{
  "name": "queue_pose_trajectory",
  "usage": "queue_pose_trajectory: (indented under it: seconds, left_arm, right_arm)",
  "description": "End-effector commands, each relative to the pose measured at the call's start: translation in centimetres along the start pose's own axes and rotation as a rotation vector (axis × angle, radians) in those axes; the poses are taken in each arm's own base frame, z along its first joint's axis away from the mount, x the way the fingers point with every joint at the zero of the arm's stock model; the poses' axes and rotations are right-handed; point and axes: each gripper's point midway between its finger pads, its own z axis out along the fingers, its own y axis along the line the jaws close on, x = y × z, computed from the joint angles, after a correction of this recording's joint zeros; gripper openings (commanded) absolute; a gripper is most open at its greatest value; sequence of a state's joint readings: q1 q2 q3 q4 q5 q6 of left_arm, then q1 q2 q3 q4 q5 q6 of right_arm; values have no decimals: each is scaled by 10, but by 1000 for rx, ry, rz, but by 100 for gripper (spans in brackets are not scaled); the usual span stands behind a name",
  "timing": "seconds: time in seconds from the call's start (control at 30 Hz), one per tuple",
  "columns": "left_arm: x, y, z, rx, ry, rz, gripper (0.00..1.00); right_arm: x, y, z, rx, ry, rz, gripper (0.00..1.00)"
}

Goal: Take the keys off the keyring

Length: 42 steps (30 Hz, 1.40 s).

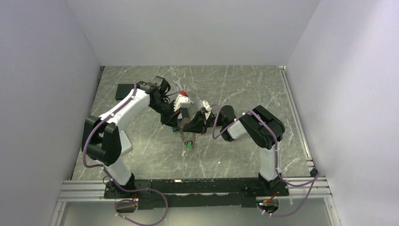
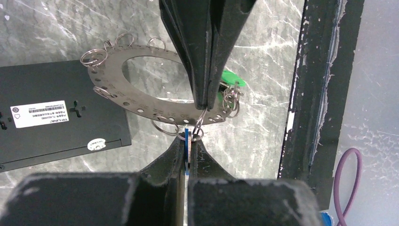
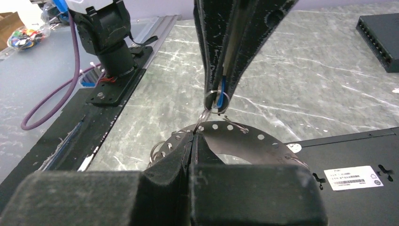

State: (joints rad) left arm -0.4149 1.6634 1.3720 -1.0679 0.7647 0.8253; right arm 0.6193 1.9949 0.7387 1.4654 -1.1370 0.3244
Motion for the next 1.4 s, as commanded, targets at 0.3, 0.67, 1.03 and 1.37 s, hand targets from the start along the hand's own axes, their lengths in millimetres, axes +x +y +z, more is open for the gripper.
queue_pose_trajectory:
  seconds: [0.3, 0.67, 1.03, 1.37]
  left_arm:
    - [-23, -9, 22, 63, -29, 104, 0]
    - [-13, -16, 25, 79, -31, 64, 0]
    - [-9, -12, 25, 55, -28, 128, 0]
    - [-3, -7, 26, 48, -3, 228, 0]
  right_arm:
    - [-28, 9, 10, -53, -30, -92, 0]
    - [-31, 3, -2, 6, -41, -93, 0]
    - [-32, -3, -21, 49, 20, -131, 32]
    - [0, -13, -32, 9, 123, -179, 59]
